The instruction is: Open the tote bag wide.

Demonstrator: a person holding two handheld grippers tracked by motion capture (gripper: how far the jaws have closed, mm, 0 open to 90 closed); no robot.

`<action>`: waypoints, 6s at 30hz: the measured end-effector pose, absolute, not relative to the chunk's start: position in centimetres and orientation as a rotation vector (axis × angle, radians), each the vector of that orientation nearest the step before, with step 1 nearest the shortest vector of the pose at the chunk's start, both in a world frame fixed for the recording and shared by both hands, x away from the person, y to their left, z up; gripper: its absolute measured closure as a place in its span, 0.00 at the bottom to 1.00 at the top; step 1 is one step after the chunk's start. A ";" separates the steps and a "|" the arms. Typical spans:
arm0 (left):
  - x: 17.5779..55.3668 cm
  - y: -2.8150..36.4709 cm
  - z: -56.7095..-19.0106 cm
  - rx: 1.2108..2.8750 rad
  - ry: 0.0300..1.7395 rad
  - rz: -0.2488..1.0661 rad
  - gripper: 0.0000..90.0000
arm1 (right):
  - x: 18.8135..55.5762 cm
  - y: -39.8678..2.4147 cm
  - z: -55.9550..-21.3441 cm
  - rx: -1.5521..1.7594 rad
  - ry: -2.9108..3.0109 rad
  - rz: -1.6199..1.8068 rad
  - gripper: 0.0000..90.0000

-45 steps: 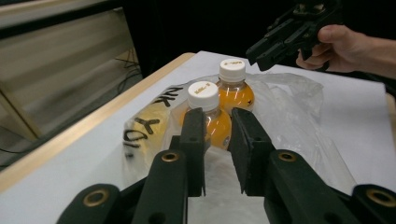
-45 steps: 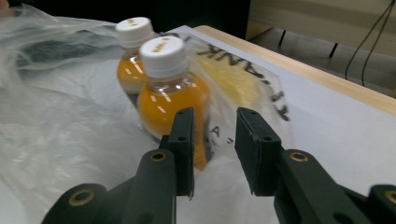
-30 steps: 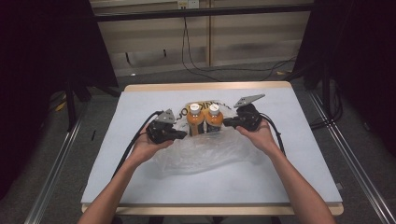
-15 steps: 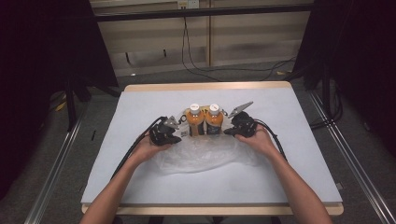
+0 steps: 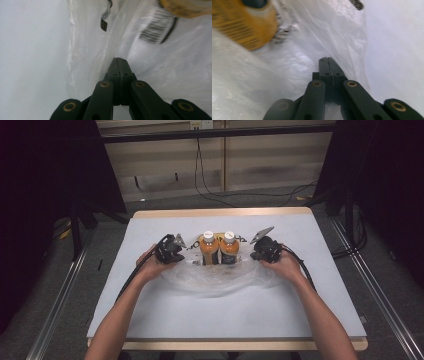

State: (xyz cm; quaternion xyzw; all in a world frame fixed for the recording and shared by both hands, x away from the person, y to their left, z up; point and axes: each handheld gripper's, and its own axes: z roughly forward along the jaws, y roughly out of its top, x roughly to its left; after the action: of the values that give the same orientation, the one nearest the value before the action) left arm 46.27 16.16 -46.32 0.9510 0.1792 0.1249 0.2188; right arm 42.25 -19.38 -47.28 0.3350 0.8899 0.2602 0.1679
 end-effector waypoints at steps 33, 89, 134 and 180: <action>48.6 18.3 -45.9 2.744 0.466 0.398 1.00 | 41.1 -24.7 -46.0 0.833 2.708 0.481 1.00; 42.2 20.6 -39.3 2.020 0.502 0.204 1.00 | 38.2 -24.1 -43.4 0.981 2.429 1.222 1.00; 39.7 8.0 -45.4 2.285 0.291 0.076 1.00 | 44.8 -15.3 -45.6 0.921 2.754 0.915 1.00; 34.0 8.8 -47.4 2.423 0.121 -0.011 1.00 | 48.4 -14.6 -47.0 1.171 2.585 0.790 1.00</action>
State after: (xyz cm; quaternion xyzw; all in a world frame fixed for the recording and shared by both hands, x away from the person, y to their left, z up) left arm 34.05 8.80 -47.44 0.9356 0.0468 -0.0041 0.3500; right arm 48.44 -14.55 -47.04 0.3955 0.8734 0.2669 0.0977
